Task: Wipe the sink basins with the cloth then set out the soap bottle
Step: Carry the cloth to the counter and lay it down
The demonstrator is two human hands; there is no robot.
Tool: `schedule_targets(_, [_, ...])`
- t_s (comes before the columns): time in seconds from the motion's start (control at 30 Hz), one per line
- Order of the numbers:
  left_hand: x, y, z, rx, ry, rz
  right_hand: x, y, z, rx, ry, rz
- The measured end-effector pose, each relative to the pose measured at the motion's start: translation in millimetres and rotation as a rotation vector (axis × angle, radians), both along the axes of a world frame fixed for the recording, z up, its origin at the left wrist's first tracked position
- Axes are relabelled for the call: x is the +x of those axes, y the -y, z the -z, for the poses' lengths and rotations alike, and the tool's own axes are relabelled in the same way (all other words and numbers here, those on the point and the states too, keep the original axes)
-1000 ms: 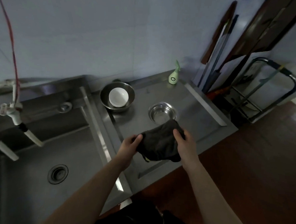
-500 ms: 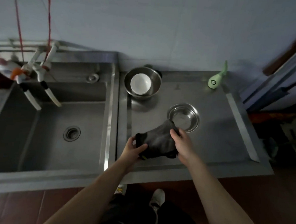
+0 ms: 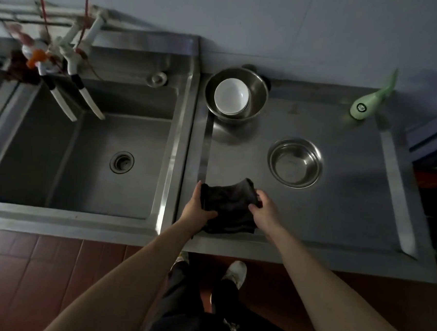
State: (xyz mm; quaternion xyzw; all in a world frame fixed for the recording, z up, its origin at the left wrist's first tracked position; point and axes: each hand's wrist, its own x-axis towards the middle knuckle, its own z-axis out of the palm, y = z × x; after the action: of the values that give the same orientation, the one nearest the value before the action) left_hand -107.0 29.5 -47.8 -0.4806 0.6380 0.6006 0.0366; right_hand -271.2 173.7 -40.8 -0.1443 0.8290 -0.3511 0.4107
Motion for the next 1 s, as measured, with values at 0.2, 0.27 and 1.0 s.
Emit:
schedule_targets(0.2, [-14, 3, 12, -0.227, 0.103, 0.186, 0, -7, 30, 0.062, -0.075, 0.134])
schedule_targets(0.27, [-11, -2, 19, -0.317, 0.161, 0.264, 4, -12, 38, 0.143, -0.132, 0.125])
schedule_targets(1.0, [15, -34, 38, -0.483, 0.300, 0.242, 28, -47, 59, 0.186, -0.134, 0.093])
